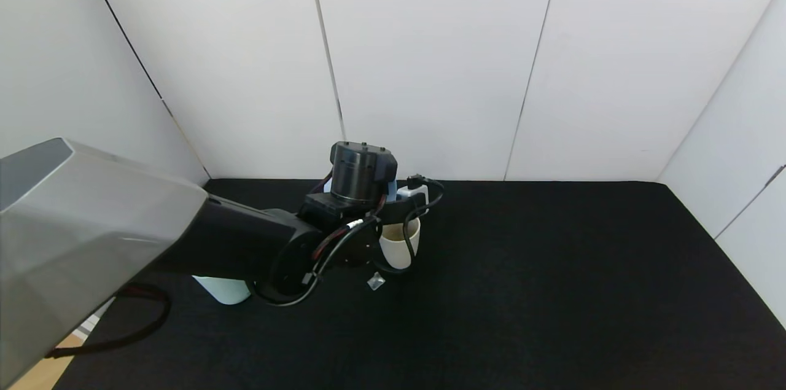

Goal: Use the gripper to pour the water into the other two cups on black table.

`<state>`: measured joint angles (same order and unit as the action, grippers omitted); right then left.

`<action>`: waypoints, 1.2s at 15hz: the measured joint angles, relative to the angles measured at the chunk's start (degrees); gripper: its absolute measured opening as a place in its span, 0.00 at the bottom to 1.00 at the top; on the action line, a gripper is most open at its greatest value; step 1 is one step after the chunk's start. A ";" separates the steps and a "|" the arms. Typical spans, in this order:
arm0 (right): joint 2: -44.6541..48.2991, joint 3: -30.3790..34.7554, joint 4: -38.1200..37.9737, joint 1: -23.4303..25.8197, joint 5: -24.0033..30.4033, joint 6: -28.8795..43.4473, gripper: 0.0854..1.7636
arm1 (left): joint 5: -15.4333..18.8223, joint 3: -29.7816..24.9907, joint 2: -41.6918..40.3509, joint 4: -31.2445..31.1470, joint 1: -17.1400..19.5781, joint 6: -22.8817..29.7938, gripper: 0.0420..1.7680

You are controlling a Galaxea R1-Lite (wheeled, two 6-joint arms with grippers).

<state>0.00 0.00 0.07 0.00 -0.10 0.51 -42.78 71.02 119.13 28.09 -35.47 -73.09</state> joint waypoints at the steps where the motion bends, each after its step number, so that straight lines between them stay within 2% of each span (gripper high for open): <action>1: 0.00 0.00 0.02 0.00 0.00 0.01 0.97 | -0.28 0.26 0.22 0.02 -0.13 -0.89 0.66; 11: 0.00 0.00 0.02 0.00 0.00 0.01 0.97 | -2.36 1.85 1.49 -0.04 -0.63 -6.47 0.65; 18: 0.00 0.00 0.02 0.00 0.02 0.01 0.97 | -2.36 0.98 0.78 -0.09 -0.55 -7.47 0.65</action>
<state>0.00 0.00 0.10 0.00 -0.07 0.52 -45.14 72.00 119.91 28.00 -36.02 -80.57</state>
